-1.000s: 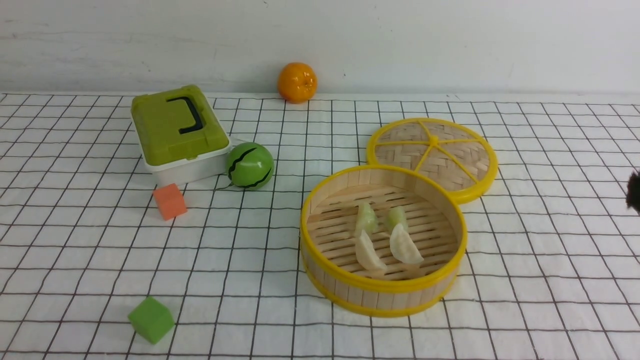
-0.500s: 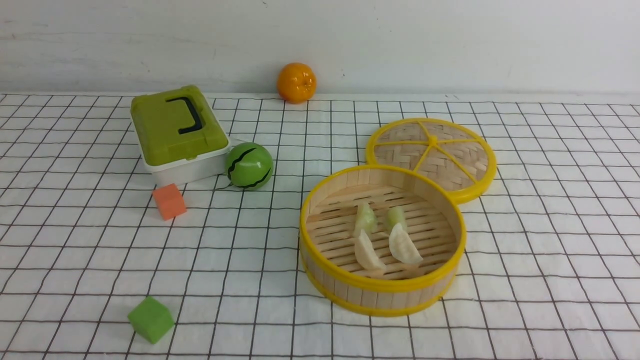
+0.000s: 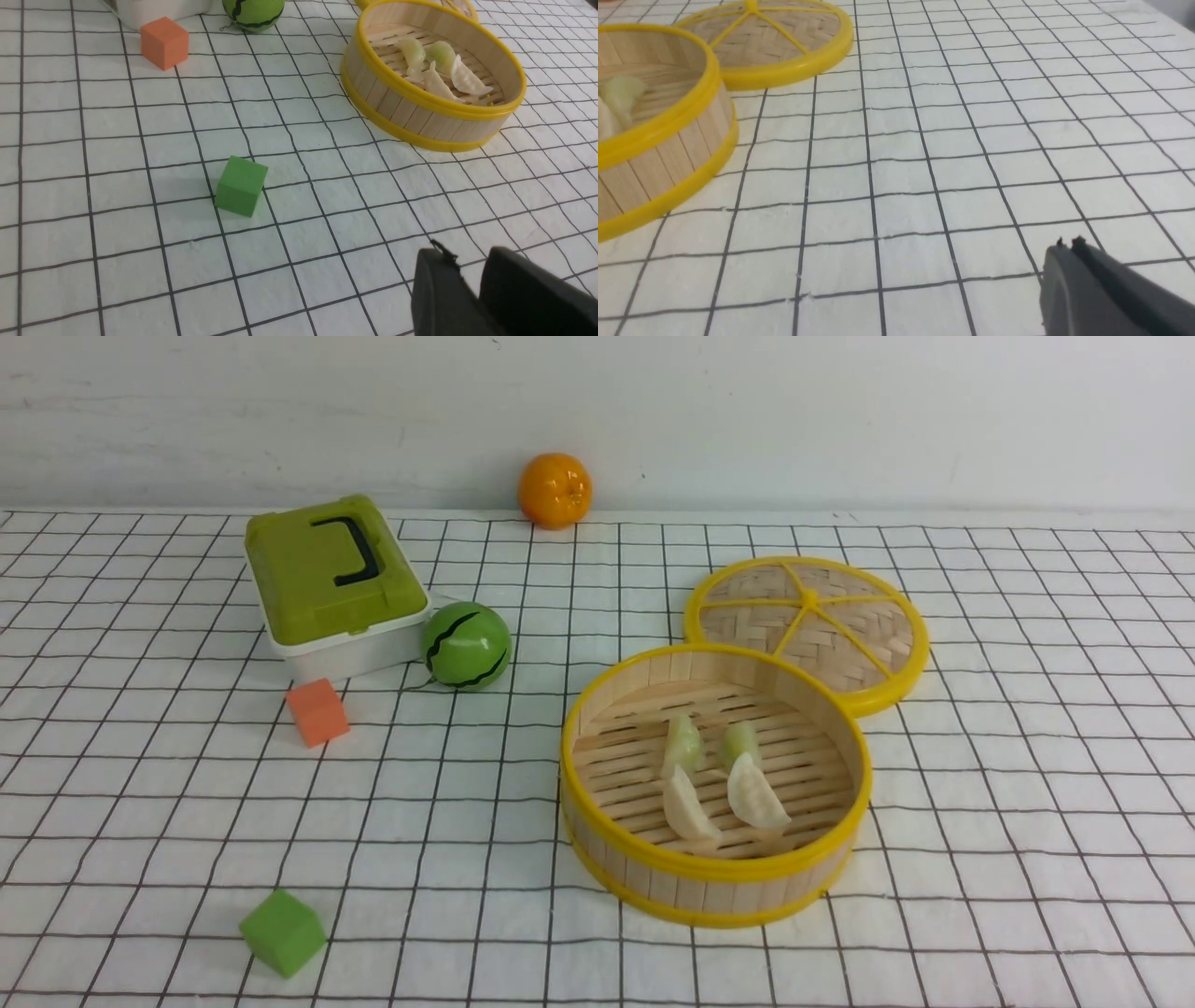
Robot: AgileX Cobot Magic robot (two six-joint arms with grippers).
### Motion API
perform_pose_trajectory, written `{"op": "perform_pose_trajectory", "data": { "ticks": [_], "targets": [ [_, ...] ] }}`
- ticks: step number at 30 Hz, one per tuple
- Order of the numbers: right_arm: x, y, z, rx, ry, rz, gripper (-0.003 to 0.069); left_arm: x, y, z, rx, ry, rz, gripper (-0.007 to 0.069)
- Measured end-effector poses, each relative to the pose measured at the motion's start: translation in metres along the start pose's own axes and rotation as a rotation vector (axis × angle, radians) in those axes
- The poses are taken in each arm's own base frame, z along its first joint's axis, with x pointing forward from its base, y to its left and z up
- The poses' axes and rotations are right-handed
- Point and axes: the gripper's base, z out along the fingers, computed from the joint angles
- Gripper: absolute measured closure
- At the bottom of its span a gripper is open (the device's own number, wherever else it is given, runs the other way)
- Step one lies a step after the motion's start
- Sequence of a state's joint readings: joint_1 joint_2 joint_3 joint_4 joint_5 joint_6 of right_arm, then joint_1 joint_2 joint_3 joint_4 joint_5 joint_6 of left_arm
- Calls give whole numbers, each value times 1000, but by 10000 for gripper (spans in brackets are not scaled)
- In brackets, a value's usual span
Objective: Put the dumplings into the steamer on the table with the white tablecloth.
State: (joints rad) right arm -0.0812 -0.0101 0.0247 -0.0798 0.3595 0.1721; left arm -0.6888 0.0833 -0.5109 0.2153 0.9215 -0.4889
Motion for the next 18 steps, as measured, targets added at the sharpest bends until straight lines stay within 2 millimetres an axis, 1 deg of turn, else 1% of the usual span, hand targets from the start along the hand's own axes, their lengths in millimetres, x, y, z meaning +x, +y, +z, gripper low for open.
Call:
{"op": "perform_pose_trajectory", "data": {
  "ticks": [6,18],
  "targets": [
    [1,2,-1,-36,20,-11,683,0,0,0,0,0,0,483],
    [1,2,-1,-38,22,-7,681,0,0,0,0,0,0,482]
  ]
}}
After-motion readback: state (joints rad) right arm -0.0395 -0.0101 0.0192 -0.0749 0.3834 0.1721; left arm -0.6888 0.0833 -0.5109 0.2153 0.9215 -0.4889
